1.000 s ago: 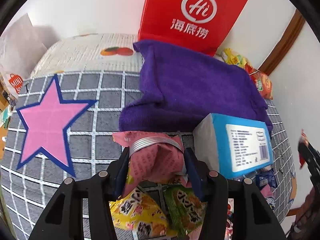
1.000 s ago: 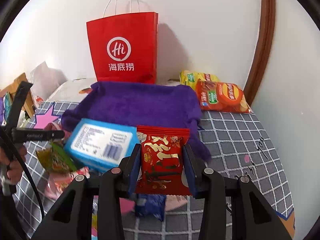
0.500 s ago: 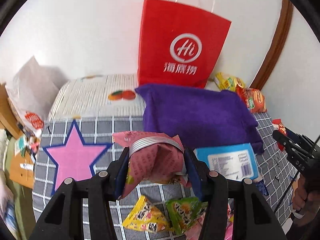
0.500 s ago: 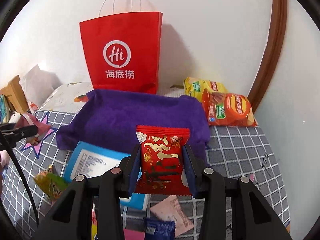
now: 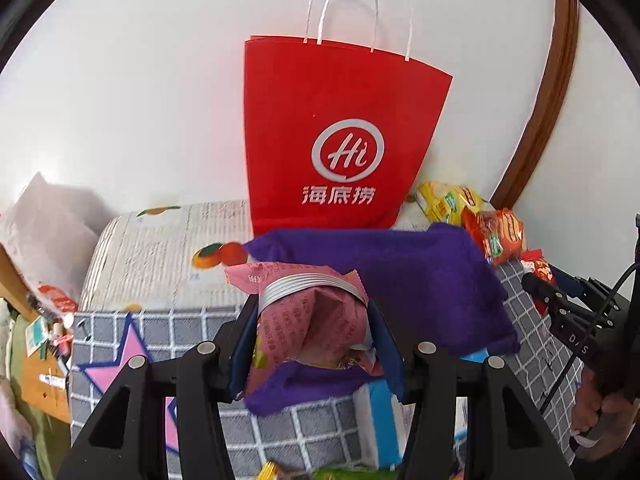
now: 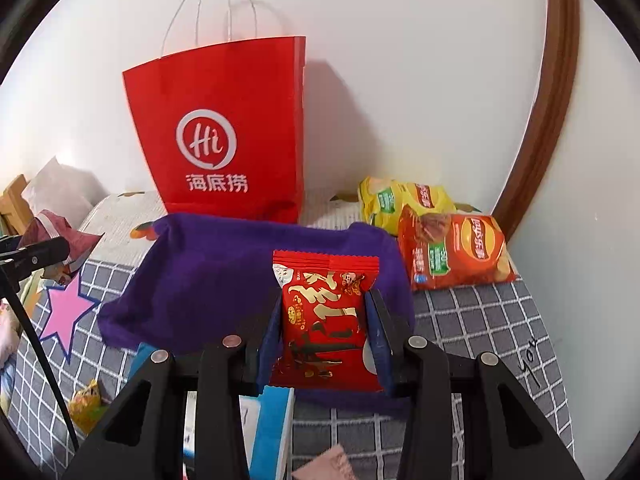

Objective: Organize snacks
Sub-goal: 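Carry the red packet and pink candy over the purple towel with both tools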

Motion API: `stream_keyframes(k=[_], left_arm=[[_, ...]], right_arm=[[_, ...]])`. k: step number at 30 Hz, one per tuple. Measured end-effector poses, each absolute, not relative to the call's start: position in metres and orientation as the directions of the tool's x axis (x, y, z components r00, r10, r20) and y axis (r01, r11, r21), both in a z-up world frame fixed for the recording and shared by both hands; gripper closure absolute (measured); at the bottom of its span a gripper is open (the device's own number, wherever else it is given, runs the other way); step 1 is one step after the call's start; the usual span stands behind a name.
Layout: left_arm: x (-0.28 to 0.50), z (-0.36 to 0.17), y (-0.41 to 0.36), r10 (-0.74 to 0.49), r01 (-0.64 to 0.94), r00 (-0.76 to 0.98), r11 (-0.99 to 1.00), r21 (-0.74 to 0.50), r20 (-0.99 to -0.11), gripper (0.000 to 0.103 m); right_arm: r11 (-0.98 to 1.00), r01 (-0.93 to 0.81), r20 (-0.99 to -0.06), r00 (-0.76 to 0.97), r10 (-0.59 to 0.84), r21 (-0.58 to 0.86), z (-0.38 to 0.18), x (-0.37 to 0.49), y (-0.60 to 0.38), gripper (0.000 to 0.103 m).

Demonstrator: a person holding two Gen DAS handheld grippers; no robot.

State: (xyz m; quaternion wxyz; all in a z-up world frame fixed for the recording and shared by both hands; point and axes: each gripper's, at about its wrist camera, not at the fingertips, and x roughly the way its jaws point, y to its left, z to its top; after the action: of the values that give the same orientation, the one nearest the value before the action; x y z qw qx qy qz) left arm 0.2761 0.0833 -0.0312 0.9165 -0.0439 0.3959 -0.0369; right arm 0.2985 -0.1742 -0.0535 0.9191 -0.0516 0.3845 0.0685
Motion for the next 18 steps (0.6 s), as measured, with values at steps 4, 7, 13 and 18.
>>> stream_keyframes(k=[4,7,13,18], left_arm=[[0.3,-0.04,0.078,-0.094,0.033,0.676,0.995,-0.097,-0.731,0.052],[0.317,-0.047,0.077,-0.108,0.036,0.666,0.993,-0.112,-0.738,0.052],[0.343,-0.065,0.075,-0.094,0.027,0.651,0.995,-0.101,-0.754,0.052],[0.353,-0.08,0.081,-0.093,0.019,0.623,0.994,-0.104,-0.777,0.052]], right_arm=[[0.986,-0.16,-0.722,0.688,0.076,-0.049,-0.055,0.317,-0.172,0.063],[0.986,-0.159,-0.725,0.684,0.076,-0.046,-0.058,0.328,-0.173,0.063],[0.988,-0.149,-0.737,0.672,0.077,-0.032,-0.068,0.36,-0.174,0.063],[0.986,-0.164,-0.743,0.663,0.091,-0.026,-0.077,0.38,-0.163,0.063]])
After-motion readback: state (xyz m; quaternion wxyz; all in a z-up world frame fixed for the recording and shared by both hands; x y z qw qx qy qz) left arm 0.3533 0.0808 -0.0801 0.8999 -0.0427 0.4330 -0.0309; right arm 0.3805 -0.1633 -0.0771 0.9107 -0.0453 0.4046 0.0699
